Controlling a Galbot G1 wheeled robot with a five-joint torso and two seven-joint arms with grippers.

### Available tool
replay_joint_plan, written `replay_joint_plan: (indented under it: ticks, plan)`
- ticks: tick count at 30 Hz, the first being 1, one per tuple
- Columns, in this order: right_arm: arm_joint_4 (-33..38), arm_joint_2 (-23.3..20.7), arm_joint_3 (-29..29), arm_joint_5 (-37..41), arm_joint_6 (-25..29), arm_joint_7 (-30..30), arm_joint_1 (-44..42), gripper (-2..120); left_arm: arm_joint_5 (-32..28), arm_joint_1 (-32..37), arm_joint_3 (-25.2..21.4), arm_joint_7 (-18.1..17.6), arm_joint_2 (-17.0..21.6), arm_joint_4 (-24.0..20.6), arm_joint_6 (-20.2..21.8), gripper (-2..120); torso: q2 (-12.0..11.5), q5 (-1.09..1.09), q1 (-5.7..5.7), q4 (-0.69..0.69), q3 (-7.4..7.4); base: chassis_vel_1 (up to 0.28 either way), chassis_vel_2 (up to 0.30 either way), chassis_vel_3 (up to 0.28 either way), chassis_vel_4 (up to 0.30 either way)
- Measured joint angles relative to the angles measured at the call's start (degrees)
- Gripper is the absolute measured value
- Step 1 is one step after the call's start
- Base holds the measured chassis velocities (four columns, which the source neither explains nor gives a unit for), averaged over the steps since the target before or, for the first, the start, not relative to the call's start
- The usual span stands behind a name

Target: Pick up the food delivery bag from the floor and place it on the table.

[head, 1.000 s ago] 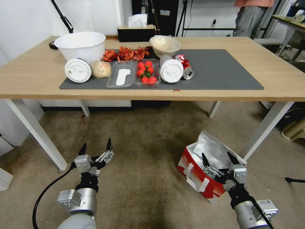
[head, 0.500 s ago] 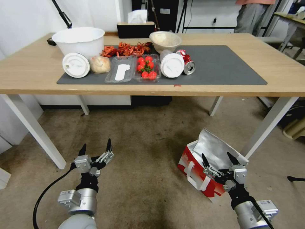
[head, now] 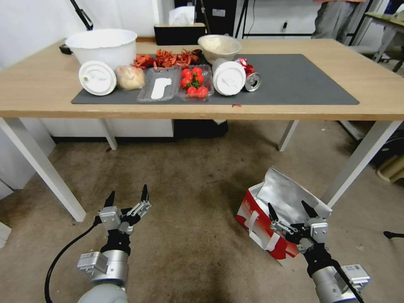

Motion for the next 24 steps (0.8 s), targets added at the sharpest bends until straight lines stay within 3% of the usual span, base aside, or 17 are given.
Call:
replay_joint_plan:
  ticks: [24]
  plan:
    - [-0.6, -0.27, 0.13, 0.18, -0.13, -0.14, 0.35, 100, 0.04, 0.16, -0.22, 0.44, 0.85, 1.1, -1.2, 100, -5.16, 0.0, -0.98, 0.0, -4.18, 0.0, 0.0, 0.0, 0.0]
